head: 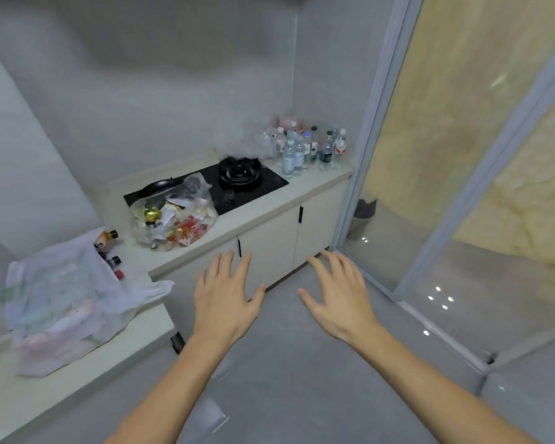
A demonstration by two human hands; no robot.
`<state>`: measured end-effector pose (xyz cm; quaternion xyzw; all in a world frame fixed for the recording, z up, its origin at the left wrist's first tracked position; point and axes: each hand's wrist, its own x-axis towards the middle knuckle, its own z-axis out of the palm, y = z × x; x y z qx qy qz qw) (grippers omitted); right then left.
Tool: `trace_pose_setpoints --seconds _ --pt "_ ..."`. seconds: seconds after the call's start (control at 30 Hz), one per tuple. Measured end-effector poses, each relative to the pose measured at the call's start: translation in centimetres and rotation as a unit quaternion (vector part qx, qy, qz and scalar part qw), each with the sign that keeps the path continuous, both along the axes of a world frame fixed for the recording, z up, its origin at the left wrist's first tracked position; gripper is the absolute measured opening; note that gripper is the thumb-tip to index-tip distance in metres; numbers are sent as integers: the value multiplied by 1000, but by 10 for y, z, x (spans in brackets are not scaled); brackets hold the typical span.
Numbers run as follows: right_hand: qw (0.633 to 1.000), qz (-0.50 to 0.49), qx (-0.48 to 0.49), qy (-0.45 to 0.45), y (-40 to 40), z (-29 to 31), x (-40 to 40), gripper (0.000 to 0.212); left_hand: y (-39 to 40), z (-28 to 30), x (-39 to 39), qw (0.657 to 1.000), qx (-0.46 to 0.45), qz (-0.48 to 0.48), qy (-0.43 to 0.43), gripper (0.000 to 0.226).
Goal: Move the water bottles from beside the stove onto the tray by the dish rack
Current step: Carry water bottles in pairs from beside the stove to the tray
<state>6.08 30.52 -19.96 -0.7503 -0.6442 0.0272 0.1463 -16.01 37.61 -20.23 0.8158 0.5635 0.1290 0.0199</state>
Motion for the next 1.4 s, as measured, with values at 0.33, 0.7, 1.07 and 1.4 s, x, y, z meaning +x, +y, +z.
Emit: trace_pose_setpoints --seconds 0.33,0.7,1.07,1.4 --pt "998 -57 0 24 114 -24 68 70 139 -17 84 997 -13 -72 16 75" --pt "998 -40 -14 50 279 -43 232 75 295 -22 250 997 -24 -68 22 76" --pt "997 -33 -41 53 421 -51 345 73 426 -39 361 997 -48 -62 0 79" --pt "994 -32 -80 66 594 -73 414 74 596 -80 437 995 -78 -59 -21 74"
